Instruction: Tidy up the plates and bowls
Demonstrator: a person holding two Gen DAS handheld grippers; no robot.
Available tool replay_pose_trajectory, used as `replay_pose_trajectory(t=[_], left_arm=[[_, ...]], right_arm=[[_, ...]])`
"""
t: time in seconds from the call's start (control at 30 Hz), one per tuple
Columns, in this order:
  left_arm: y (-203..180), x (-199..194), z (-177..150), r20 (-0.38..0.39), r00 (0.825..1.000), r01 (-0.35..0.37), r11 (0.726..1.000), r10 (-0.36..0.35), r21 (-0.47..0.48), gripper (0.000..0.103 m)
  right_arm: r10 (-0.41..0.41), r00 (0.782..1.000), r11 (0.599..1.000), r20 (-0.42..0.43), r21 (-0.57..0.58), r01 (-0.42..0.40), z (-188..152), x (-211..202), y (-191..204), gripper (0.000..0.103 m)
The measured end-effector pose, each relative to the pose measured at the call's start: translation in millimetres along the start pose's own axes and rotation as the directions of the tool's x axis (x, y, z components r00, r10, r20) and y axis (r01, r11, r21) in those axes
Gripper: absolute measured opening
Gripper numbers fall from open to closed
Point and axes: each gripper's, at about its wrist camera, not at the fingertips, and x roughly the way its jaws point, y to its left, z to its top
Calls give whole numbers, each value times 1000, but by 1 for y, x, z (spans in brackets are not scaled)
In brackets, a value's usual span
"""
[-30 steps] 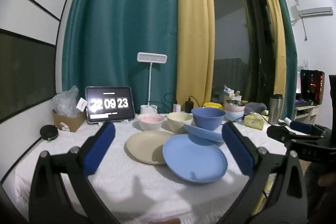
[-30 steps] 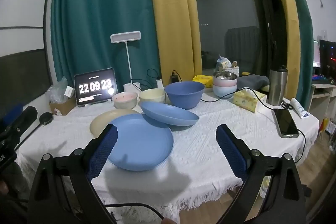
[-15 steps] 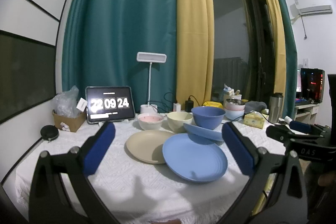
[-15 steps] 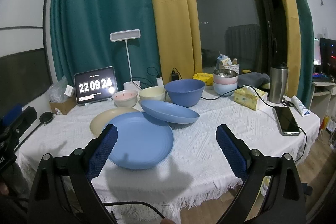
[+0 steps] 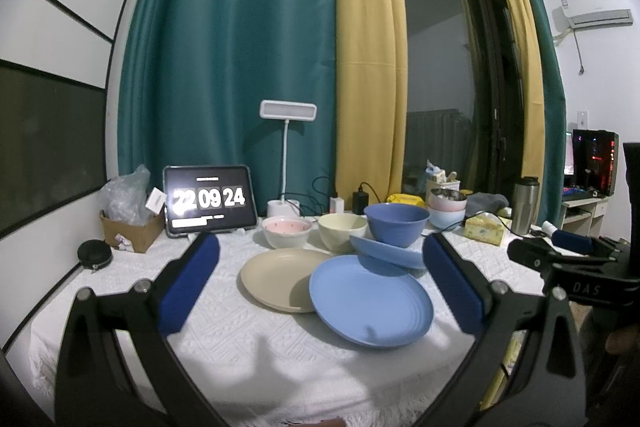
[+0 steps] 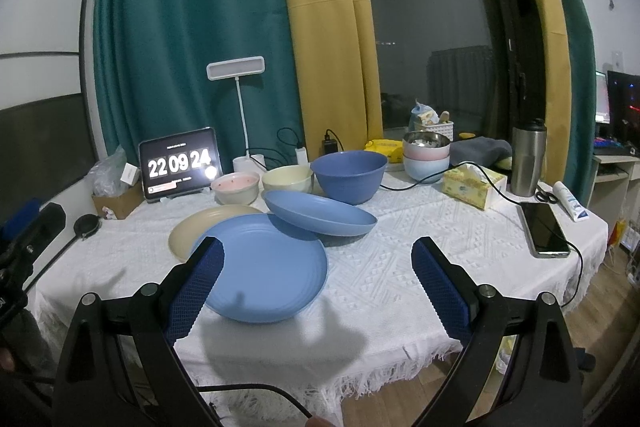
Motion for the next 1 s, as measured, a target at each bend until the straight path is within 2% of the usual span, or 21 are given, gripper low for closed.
replay_pose_trajectory(t=[1.0], left_arm=[[-2, -1, 1, 0, 1000, 1, 1000, -1, 3, 102]], right_arm=[[1, 1000, 1000, -2, 1, -1, 3, -1, -1, 97]])
